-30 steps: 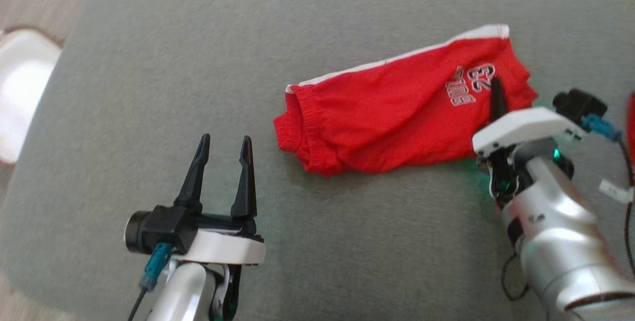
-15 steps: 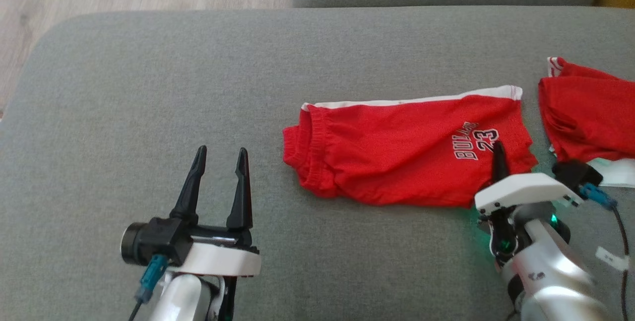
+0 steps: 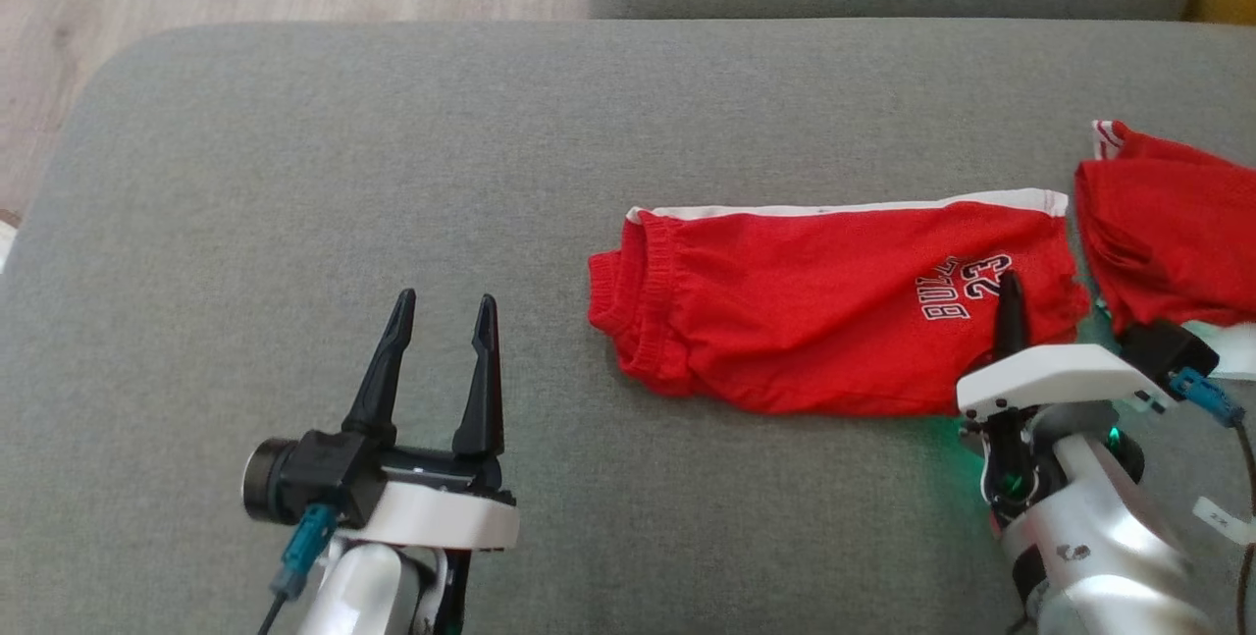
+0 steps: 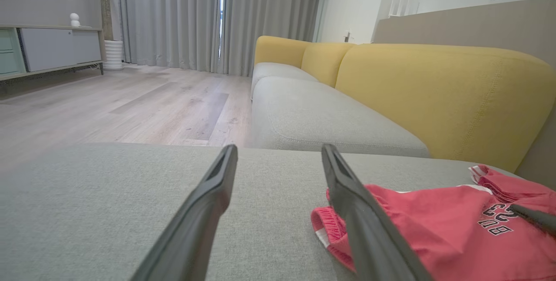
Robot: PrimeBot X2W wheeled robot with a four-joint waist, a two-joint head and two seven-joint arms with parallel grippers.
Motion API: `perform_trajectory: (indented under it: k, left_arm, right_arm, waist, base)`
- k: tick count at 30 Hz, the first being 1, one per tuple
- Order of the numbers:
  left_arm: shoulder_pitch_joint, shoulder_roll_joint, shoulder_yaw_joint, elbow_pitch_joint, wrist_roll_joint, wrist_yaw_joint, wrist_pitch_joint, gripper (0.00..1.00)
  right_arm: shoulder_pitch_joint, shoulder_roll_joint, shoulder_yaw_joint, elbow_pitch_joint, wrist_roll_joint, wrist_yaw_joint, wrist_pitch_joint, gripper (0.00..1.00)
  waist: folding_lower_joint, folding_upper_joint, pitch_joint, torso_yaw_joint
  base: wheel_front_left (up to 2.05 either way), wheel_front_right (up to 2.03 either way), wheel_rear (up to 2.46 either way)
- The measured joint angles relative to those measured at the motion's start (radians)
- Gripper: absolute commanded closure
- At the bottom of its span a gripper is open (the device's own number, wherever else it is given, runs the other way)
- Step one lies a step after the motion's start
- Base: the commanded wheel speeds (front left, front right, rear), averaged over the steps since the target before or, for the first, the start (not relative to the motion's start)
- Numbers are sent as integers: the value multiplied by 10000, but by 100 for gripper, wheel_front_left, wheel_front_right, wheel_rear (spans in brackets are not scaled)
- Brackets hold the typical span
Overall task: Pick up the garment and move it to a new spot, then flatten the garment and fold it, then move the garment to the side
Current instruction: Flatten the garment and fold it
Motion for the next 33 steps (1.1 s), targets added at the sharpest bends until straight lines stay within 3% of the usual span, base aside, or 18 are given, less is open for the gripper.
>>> perform_trajectory:
  k: [6,16,33]
  left_arm:
    - [1,0,2,12,-2,0,0,0]
    - [189,2,-4,146,-4,12,0,0]
    - [381,8,-13,270,10,54,2,0]
  right_arm:
    - [5,0,458,-882,207,0,-6,100]
    - [235,12,2230,-1969,922,-2,-6,100]
    - [232,10,4723,-2537,1519,0,-6,100]
  waist:
    - [0,0,-103,288]
    - [0,0,-334,773]
    - [0,0,-583,1464]
  base:
    - [0,0,0]
    - [0,0,0]
    - [0,0,0]
